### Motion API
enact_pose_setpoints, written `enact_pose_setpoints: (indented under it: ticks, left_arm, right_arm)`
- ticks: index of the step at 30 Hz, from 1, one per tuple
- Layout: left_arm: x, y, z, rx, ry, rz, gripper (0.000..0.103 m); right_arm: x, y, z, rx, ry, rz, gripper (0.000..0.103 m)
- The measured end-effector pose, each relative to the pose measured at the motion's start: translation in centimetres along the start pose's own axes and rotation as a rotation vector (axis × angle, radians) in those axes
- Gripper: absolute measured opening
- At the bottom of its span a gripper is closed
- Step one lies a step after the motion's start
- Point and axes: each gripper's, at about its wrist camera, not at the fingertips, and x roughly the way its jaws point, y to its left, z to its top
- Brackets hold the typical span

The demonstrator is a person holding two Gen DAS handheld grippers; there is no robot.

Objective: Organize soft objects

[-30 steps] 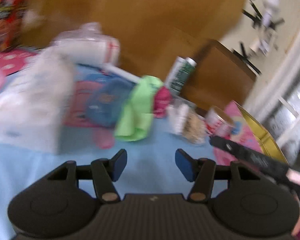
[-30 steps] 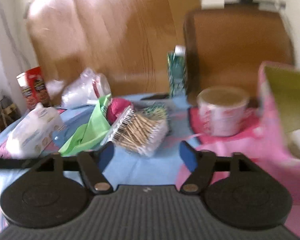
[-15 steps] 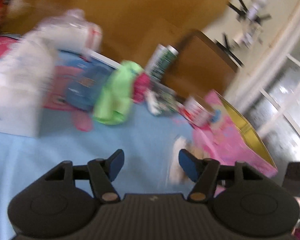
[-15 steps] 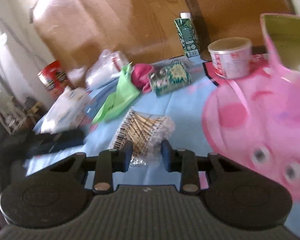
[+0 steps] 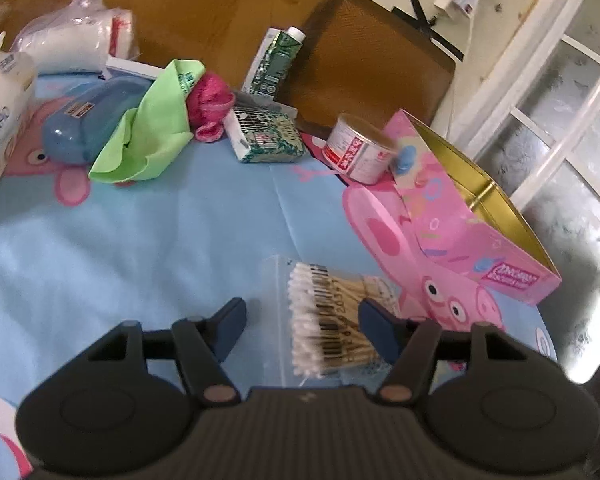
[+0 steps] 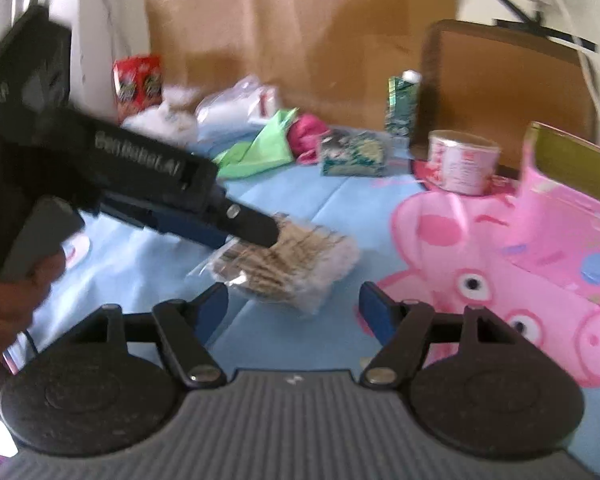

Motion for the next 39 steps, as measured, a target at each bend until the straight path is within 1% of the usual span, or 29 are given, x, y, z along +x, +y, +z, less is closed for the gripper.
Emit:
enact_pose_setpoints:
  ticks: [1,2,3,4,5,7,9,12,14,16,17,19,20,21,22,23,25,27,28,30,31,32,34,35,37,39]
  left_arm:
    - [0.3,-0.3,0.1,0.001,0.028,-0.023,0.043]
    - [0.5,-0.7,0.3,-0.012,0.045,-0.045,0.043]
    - [0.6,-1.3,0.5,-0.011,0.035,-0.035,0.043]
    - [0.6,-2.1,0.8,0.011,0.027,-0.036,0.043]
    - [0.7,-3.2,1.4,0.042,0.016,-0.046,0.043]
    - [1.0,-5.8,2.8,0.101,-0.005,-0.091,0.043]
    - [1.7,-8.7,4.2,0.161,-0.02,-0.129,0.043]
    - [3.6,-13.9,6.1,0.259,-0.04,-0.169,0.043]
    - [5.6,-17.0,6.8,0.316,-0.05,-0.196,0.043]
    - [7.5,-19.0,7.2,0.339,-0.052,-0.207,0.044]
    - [8.5,-19.8,7.3,0.34,-0.05,-0.206,0.045]
    - [10.4,-20.3,7.7,0.312,-0.049,-0.191,0.05]
    - [10.9,-20.2,7.9,0.293,-0.049,-0.175,0.051]
    - [11.2,-19.9,8.0,0.275,-0.048,-0.164,0.051]
    - [11.1,-19.3,8.1,0.256,-0.05,-0.16,0.051]
    - [10.5,-18.5,8.2,0.237,-0.065,-0.165,0.051]
    - [8.4,-16.3,8.1,0.225,-0.103,-0.157,0.053]
    - [6.1,-13.2,7.6,0.218,-0.141,-0.126,0.056]
    - [5.1,-11.5,7.4,0.218,-0.155,-0.097,0.056]
    - [3.0,-7.4,6.4,0.206,-0.184,-0.004,0.057]
    - [1.8,-4.9,5.7,0.184,-0.189,0.051,0.057]
    - [1.0,-3.0,5.3,0.16,-0.189,0.085,0.057]
    - [-0.9,1.6,4.2,0.093,-0.19,0.145,0.057]
    - [-1.7,3.1,3.7,0.068,-0.196,0.171,0.057]
    - [-3.0,6.0,2.7,0.031,-0.208,0.22,0.057]
    - [-3.9,8.3,1.9,-0.004,-0.216,0.252,0.057]
  right_arm:
    - [0.0,-0.2,-0.2,-0.014,-0.012,0.006,0.05]
    - [-0.1,-0.3,-0.3,-0.022,-0.012,-0.002,0.049]
    - [-0.1,-0.5,0.0,-0.021,-0.018,-0.016,0.049]
    - [-0.7,-0.9,-0.1,-0.013,-0.034,-0.028,0.049]
    - [-1.3,-1.5,0.0,0.0,-0.061,-0.048,0.049]
    - [-3.0,-2.7,0.4,0.021,-0.127,-0.1,0.049]
    - [-4.9,-4.6,0.9,0.035,-0.186,-0.166,0.049]
    - [-7.0,-7.9,1.7,0.055,-0.238,-0.274,0.049]
    - [-7.9,-10.4,2.1,0.08,-0.246,-0.341,0.049]
    - [-8.2,-12.7,2.5,0.106,-0.237,-0.379,0.049]
    - [-8.0,-13.8,2.7,0.124,-0.227,-0.389,0.049]
    - [-7.4,-15.6,3.0,0.155,-0.212,-0.412,0.05]
    - [-6.8,-16.3,3.1,0.168,-0.199,-0.436,0.053]
    - [-6.5,-16.9,3.1,0.175,-0.185,-0.465,0.062]
    - [-6.2,-17.4,3.2,0.182,-0.186,-0.497,0.063]
    - [-6.3,-17.6,3.2,0.186,-0.199,-0.504,0.063]
    - [-7.0,-17.7,2.7,0.197,-0.226,-0.497,0.067]
    - [-7.2,-17.1,2.7,0.206,-0.262,-0.498,0.067]
    - [-8.0,-16.6,2.4,0.204,-0.288,-0.479,0.067]
    - [-8.1,-15.3,2.9,0.183,-0.318,-0.418,0.066]
    - [-8.0,-14.2,3.1,0.168,-0.323,-0.382,0.062]
    - [-7.4,-13.4,3.7,0.153,-0.323,-0.334,0.06]
    - [-5.7,-11.6,5.1,0.131,-0.296,-0.216,0.057]
    - [-4.4,-10.7,5.9,0.124,-0.27,-0.168,0.056]
    - [-1.5,-9.1,7.4,0.102,-0.223,-0.112,0.056]
    - [1.8,-7.8,8.9,0.088,-0.176,-0.08,0.056]
